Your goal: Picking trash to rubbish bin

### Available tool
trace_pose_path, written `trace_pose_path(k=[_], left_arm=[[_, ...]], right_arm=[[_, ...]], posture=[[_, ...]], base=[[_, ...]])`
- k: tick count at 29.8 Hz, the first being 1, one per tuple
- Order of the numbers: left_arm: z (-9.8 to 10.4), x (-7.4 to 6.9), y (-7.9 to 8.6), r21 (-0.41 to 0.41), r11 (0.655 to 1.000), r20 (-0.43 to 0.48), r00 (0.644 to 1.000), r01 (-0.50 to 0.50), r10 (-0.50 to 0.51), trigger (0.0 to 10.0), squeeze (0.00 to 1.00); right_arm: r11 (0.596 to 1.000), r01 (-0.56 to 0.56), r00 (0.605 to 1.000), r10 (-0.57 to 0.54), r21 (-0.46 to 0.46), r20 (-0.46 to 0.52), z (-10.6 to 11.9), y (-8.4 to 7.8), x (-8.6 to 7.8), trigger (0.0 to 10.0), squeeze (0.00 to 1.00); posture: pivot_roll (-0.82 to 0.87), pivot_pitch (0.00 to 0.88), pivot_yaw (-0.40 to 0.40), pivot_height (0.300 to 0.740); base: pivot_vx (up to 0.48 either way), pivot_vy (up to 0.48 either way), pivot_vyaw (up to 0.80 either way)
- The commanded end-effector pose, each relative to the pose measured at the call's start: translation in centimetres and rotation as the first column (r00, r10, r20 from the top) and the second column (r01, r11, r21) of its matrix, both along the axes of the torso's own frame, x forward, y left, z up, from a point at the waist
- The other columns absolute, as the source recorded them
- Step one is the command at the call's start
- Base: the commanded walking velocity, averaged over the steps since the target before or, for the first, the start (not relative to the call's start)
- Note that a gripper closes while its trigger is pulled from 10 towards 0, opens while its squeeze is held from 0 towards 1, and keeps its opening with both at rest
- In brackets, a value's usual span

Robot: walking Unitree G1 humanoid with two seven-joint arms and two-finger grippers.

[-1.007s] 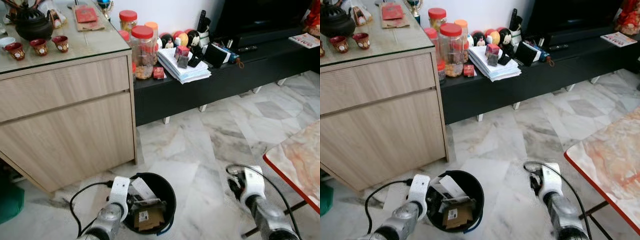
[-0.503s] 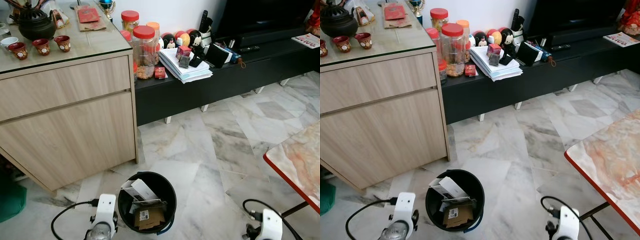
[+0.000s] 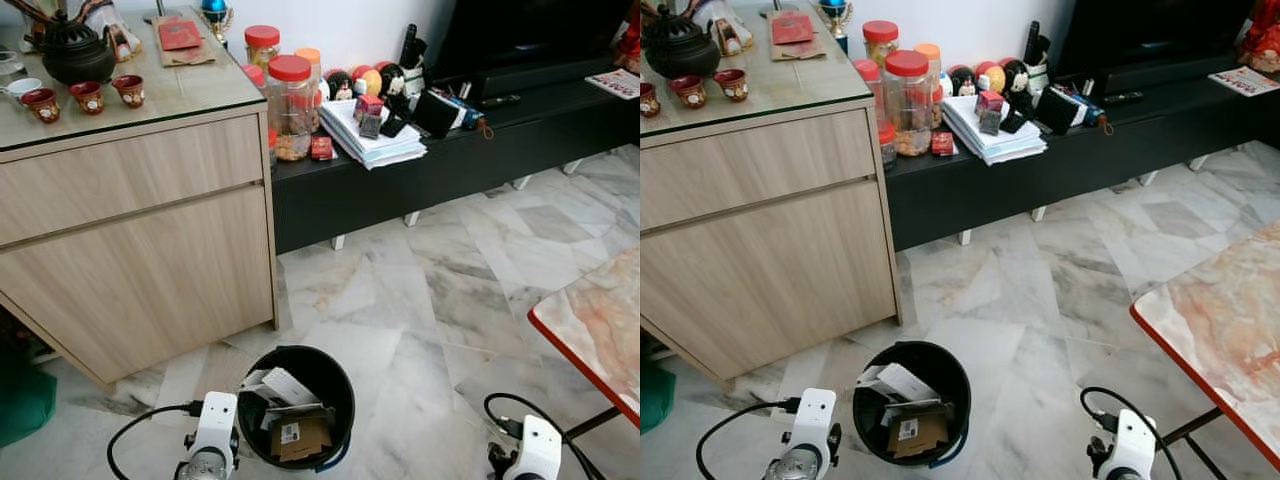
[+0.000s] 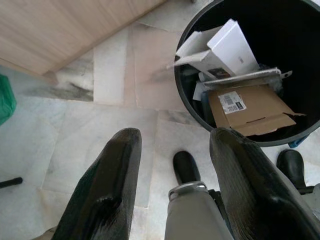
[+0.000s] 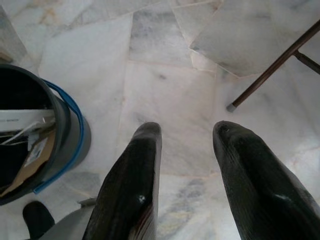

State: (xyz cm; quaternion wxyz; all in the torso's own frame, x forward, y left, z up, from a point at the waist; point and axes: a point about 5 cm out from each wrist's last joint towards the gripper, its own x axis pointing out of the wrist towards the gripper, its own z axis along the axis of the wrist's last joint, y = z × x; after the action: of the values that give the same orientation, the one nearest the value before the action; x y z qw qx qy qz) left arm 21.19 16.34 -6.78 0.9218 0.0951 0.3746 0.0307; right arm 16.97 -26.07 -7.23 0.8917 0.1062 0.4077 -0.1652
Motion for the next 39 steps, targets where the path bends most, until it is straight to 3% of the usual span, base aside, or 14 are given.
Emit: trace_pose_path(k=[1,9,34,39], left_arm=[[-0.39,-0.71,-0.18,0.001,1.0,-0.015,1.0,0.006,-0.006,10.0,0.0],[-0.59,-1.07,-0.41,-0.009,1.0,-0.023,1.0,0.02,-0.02,10.0,0.0],[-0.18,-0.31,-1.04,-0.027,0.999,0.003,1.0,0.03,-0.03,10.0,0.0],[-0.16,-0.27,-1.04,-0.026,0.999,0.003,1.0,0.028,-0.027,10.0,0.0]], right_arm=[[1.0,0.027,1.0,-0.027,0.001,0.005,-0.07,-0.16,-0.32,10.0,0.0],[0.999,0.038,0.999,-0.038,0.009,0.002,-0.27,-0.06,-0.73,10.0,0.0],[0.999,0.046,0.998,-0.047,0.015,0.038,0.04,-0.21,-0.29,10.0,0.0],[0.999,0.046,0.998,-0.047,0.014,0.045,0.14,-0.26,-0.12,10.0,0.0]], posture=[[-0.07,0.022,-0.069,0.74],[-0.07,0.016,-0.067,0.74],[-0.08,0.038,-0.074,0.74],[-0.08,0.044,-0.078,0.74]], base=[[0.0,0.0,0.0],[-0.123,0.0,0.0],[-0.298,0.0,0.0],[0.0,0.0,0.0]])
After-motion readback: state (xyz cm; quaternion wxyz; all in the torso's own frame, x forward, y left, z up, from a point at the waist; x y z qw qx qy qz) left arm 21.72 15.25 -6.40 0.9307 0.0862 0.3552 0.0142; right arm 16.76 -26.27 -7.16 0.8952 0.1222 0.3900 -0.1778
